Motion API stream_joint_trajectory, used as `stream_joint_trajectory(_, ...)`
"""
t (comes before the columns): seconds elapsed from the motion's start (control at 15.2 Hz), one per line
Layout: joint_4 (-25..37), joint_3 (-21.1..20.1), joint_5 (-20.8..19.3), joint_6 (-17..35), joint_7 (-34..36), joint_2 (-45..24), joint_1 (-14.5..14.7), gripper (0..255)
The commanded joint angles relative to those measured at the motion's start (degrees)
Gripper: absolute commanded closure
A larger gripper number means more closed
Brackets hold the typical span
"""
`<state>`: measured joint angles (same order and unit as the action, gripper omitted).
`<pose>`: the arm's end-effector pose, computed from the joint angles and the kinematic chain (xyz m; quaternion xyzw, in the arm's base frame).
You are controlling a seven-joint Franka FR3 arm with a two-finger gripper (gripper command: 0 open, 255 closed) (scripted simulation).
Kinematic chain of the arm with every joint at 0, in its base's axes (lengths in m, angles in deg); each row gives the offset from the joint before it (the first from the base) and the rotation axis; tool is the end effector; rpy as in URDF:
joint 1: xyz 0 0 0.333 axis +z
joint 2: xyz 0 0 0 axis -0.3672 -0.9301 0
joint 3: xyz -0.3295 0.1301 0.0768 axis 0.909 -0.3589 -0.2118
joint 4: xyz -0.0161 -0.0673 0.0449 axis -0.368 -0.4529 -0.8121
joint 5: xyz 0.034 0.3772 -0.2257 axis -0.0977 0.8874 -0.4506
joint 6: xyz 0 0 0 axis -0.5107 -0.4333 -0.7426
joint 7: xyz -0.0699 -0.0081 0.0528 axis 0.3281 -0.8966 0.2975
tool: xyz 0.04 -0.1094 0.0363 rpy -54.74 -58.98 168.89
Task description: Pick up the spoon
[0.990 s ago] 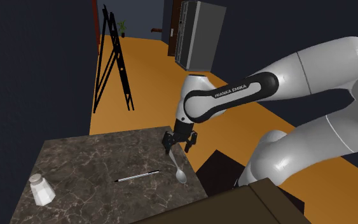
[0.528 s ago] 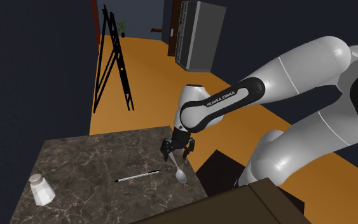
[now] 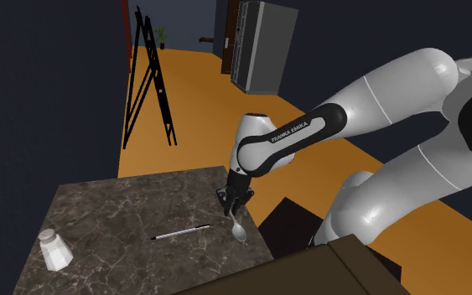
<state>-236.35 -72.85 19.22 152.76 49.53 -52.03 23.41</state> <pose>0.3329 0.1061 0.2939 -0.9629 0.2492 0.0484 0.0912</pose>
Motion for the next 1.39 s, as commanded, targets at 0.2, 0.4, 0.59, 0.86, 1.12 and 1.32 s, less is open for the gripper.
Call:
stream_joint_trajectory(0.2, 0.05, -0.10, 0.10, 0.10, -0.06, -0.32, 0.12, 255)
stream_joint_trajectory(0.4, 0.86, 0.22, -0.88, -3.24, 0.85, 2.27, -0.19, 255)
stream_joint_trajectory(0.59, 1.82, 0.58, -1.79, -6.49, 1.67, 4.60, -0.49, 255)
stream_joint_trajectory(0.86, 3.34, 1.10, -2.90, -10.65, 2.66, 7.32, -0.84, 255)
stream_joint_trajectory(1.12, 5.10, 1.66, -3.92, -14.63, 3.56, 9.60, -1.15, 255)
stream_joint_trajectory(1.32, 5.64, 1.83, -4.19, -15.74, 3.80, 10.19, -1.23, 255)
